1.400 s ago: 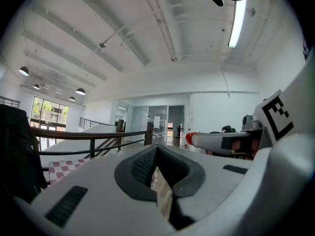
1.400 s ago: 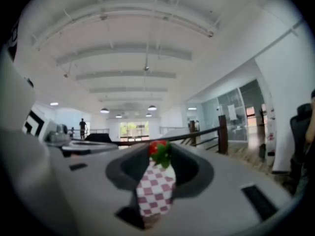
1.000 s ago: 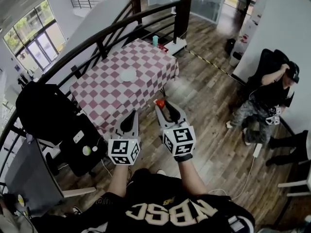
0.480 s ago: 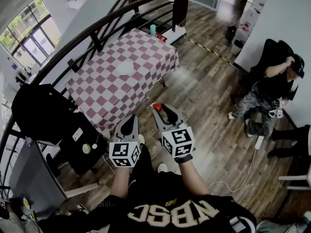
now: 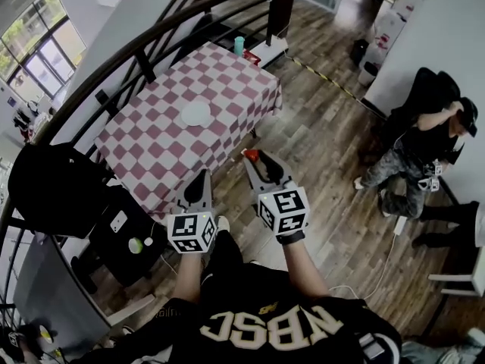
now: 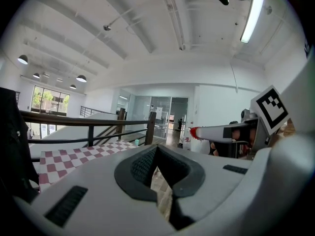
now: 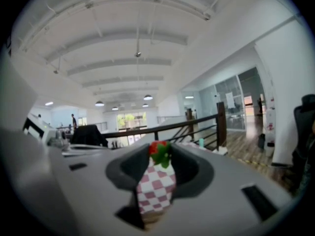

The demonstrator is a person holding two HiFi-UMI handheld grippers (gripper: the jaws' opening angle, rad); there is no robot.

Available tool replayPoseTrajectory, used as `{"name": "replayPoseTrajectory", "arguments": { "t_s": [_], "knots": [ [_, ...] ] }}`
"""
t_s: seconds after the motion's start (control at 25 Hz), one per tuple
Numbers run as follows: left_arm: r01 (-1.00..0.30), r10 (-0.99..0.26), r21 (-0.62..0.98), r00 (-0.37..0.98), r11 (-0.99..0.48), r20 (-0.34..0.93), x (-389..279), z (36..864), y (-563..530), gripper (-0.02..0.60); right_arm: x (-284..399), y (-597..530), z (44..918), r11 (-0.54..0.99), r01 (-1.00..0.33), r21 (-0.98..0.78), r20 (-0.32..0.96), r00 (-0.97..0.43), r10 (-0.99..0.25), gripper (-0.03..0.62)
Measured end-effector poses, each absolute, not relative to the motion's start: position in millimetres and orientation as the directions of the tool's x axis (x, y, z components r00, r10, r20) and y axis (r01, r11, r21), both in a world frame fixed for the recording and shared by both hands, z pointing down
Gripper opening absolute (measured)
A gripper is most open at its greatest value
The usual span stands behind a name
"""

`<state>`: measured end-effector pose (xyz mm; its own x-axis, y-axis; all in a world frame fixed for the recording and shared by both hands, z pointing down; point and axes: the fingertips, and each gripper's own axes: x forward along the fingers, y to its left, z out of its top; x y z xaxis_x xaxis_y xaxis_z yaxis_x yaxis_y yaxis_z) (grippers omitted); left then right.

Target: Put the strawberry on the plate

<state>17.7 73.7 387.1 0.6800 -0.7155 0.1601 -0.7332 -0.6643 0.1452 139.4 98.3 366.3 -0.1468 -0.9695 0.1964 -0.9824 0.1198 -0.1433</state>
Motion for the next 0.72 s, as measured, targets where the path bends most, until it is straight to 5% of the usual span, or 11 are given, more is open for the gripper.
{"name": "replayPoseTrajectory", "arguments": {
  "t_s": [0.72],
  "knots": [
    [-0.717, -0.707, 0.213, 0.695, -0.664, 0.135, -39, 385, -117, 0.008, 62, -109, 341, 0.206, -0.978, -0.017, 0.184, -0.206, -0.961, 0.141]
  ]
}}
